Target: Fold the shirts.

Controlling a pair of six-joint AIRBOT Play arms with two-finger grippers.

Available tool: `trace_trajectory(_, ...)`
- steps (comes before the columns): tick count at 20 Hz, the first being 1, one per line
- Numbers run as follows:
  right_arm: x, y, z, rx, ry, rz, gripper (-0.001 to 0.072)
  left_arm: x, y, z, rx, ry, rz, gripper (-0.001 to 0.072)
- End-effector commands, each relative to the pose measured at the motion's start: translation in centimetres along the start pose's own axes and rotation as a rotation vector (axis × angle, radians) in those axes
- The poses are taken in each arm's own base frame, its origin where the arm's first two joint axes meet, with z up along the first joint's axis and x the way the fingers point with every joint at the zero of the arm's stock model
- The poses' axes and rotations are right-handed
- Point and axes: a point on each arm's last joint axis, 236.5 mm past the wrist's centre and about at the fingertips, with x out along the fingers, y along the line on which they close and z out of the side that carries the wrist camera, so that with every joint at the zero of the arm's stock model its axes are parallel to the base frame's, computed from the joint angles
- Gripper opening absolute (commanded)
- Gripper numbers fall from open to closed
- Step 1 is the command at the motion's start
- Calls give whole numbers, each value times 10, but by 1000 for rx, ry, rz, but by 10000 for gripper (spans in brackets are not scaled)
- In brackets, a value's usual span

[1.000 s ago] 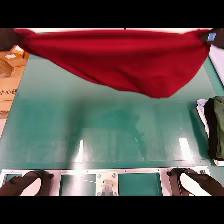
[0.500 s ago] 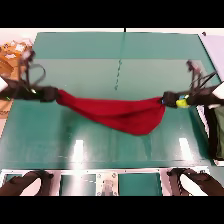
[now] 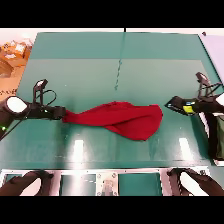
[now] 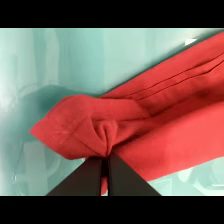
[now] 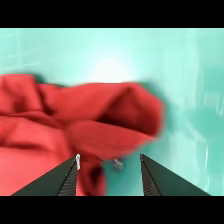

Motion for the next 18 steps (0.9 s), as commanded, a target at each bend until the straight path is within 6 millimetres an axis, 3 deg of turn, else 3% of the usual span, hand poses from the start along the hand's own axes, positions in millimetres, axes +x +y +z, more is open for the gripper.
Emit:
trace_trajectory(1,-20,-16,-43,93,185,8,449,3,2,-3,8,4,2,24)
trace_trajectory(5,-8,24,-98,139,247,217,451,3,1,-5,19,12,0,25)
trace_trajectory(6,-1,21,-108,155,254,218,469,3,1,-5,19,12,0,24)
trace_trajectory(7,8,15,-118,170,259,211,542,3,1,-5,20,12,0,24)
trace_trajectory(9,32,0,-129,196,238,186,541,3,1,-5,20,12,0,25)
trace_trajectory(11,53,-6,-127,229,181,203,542,3,1,-5,18,11,0,25)
trace_trajectory(12,57,2,-124,244,164,250,542,3,1,-5,18,11,-1,25)
trace_trajectory(15,59,28,-108,265,124,395,541,3,1,-5,18,11,-1,25)
trace_trajectory(17,64,28,-106,287,127,408,528,3,1,-5,17,12,-1,25)
trace_trajectory(18,67,27,-108,299,142,406,356,3,1,-5,18,12,-1,24)
